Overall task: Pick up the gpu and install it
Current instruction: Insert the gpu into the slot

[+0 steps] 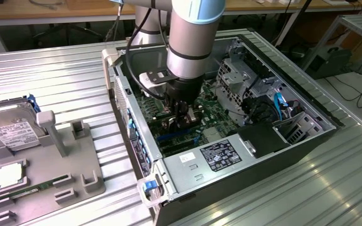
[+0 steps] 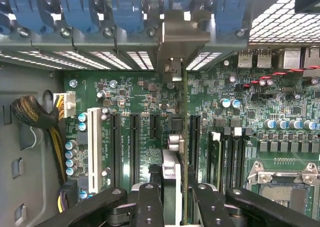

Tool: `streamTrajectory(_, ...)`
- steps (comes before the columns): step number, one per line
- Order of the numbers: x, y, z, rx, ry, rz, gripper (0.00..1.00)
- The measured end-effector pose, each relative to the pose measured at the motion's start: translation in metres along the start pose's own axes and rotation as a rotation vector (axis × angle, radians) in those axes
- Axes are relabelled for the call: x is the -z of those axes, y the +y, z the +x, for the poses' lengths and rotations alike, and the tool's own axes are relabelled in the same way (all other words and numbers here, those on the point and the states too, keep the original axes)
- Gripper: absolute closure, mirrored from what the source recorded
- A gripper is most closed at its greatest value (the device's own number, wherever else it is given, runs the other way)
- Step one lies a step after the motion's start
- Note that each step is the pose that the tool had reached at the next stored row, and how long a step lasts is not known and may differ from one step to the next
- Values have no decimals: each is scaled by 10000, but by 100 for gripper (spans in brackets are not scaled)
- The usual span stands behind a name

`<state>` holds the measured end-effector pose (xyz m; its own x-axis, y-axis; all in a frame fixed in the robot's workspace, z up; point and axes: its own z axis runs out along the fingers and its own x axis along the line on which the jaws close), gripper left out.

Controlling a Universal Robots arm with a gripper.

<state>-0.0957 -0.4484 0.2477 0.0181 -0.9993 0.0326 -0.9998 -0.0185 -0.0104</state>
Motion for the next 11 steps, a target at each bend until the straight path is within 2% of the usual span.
streamTrajectory(11,-59,2,-1,0,4,-5,72)
